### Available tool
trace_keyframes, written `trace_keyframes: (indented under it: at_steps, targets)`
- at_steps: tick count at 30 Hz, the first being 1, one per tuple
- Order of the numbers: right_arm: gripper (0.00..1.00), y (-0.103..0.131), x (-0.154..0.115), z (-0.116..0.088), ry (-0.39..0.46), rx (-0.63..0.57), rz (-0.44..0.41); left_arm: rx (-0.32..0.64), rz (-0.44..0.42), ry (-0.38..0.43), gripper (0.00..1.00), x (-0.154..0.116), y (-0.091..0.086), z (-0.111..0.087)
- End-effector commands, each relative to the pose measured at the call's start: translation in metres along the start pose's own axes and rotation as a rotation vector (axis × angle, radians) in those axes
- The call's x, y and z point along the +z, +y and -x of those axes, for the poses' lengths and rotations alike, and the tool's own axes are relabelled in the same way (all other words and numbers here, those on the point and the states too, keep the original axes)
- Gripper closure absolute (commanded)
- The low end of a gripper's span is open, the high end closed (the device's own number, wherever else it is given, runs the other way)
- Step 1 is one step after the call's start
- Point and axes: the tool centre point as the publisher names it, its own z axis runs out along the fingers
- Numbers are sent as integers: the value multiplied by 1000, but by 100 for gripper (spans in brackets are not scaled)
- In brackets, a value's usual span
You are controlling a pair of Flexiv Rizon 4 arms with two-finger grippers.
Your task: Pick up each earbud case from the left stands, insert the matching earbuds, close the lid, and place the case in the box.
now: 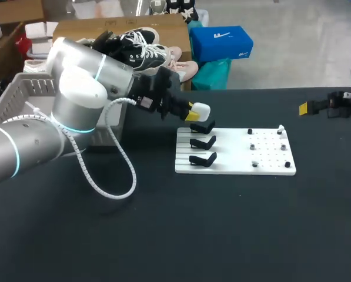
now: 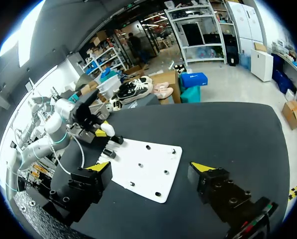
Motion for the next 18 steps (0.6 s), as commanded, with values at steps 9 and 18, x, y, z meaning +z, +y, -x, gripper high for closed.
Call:
trace_keyframes:
  at_steps: [9,18]
  targets:
    - [0,-2,0,0,1,-2,7,46,41,-178,100,-35,-78,39]
    - [0,-2,0,0,1,-2,7,46,54,-199,100,-30,-86,43]
